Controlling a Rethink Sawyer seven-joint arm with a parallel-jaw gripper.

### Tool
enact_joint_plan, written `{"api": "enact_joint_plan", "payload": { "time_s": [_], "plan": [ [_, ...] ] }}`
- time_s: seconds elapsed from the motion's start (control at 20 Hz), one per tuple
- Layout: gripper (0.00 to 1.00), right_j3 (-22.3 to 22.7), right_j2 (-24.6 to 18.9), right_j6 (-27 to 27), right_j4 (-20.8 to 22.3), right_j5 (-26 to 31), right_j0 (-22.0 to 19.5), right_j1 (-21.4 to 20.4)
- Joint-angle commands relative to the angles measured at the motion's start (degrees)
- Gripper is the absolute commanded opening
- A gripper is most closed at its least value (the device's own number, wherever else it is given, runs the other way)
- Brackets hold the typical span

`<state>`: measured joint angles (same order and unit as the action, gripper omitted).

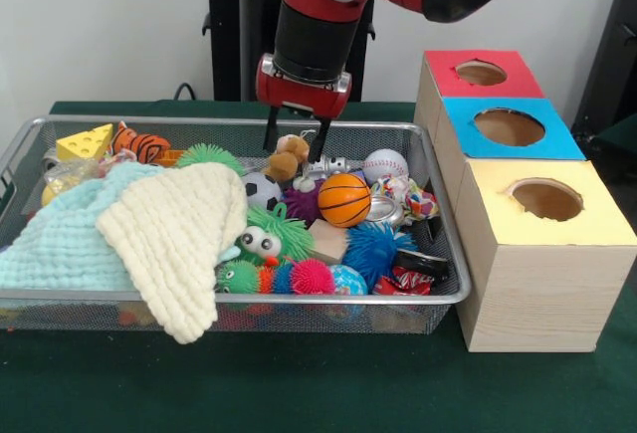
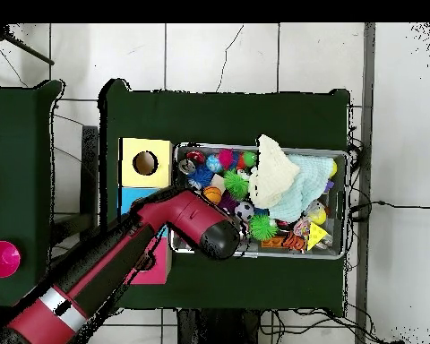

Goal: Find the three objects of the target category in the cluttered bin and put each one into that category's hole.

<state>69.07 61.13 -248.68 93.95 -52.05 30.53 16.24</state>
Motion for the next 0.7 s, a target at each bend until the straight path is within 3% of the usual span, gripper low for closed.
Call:
{"api": "enact_joint_plan", "payload": {
  "time_s": [0.05, 0.7],
  "plan": [
    [1.00, -2.30, -9.44, -2.50, -3.89, 3.74, -0.98, 1.98],
    [1.00, -1.48, -12.02, 1.49, -5.11, 7.97, -2.73, 3.36]
  ]
}}
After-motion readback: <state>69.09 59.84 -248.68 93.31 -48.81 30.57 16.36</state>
